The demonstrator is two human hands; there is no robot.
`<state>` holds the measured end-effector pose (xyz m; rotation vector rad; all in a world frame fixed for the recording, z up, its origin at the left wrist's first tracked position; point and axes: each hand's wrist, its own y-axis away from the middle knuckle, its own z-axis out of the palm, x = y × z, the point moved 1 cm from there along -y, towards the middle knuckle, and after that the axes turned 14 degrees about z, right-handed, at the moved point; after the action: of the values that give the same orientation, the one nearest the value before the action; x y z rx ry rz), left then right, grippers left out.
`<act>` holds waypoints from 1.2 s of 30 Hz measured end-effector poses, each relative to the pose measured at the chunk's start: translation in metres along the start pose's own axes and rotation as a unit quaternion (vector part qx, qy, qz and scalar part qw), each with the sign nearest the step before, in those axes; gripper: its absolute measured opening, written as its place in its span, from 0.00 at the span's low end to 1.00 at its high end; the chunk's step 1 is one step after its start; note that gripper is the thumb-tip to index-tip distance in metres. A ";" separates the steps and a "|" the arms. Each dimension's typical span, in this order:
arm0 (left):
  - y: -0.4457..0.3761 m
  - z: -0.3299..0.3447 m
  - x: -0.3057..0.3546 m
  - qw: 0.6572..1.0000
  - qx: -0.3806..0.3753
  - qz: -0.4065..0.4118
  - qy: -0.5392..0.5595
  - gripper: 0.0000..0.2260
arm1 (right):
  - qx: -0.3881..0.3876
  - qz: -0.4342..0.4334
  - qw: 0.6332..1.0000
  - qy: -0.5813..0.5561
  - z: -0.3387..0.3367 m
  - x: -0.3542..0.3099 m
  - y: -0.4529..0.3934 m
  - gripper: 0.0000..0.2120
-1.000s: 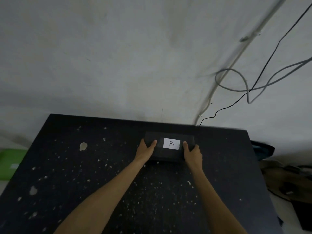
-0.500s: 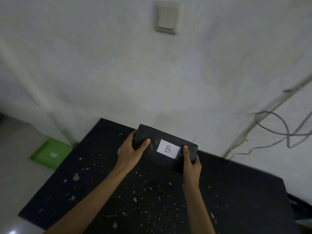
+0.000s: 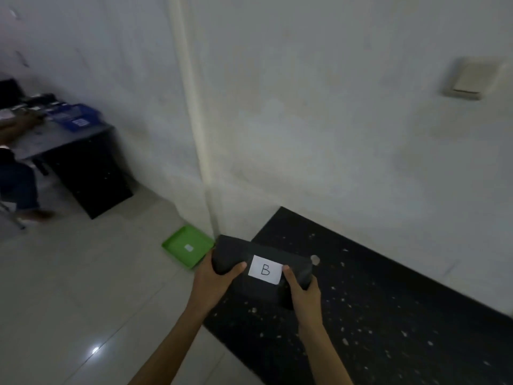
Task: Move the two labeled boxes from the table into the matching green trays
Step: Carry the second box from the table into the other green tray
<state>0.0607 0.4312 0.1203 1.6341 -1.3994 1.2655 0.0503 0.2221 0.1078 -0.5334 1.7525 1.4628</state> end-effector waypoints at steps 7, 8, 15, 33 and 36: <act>-0.009 -0.123 -0.040 0.998 0.057 -0.029 -0.014 0.30 | -0.042 -0.012 0.997 0.062 0.121 0.015 0.035 0.41; -0.012 -0.135 -0.046 0.997 0.061 -0.034 -0.012 0.30 | -0.053 -0.012 0.996 0.067 0.136 0.015 0.035 0.40; -0.067 -0.202 -0.100 0.994 0.081 -0.064 -0.022 0.32 | -0.088 -0.010 0.990 0.109 0.242 0.011 -0.002 0.38; -0.329 -0.271 -0.284 0.969 0.043 -0.234 -0.063 0.27 | -0.107 0.188 0.971 0.098 0.504 0.006 -0.226 0.32; -0.377 -0.272 -0.324 0.958 0.014 -0.280 -0.063 0.27 | -0.067 0.212 0.970 0.095 0.542 0.011 -0.266 0.30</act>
<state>0.3630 0.8805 -0.0468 1.9721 -0.8828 0.8627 0.3987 0.6748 -0.0887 -0.3907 2.0156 1.8872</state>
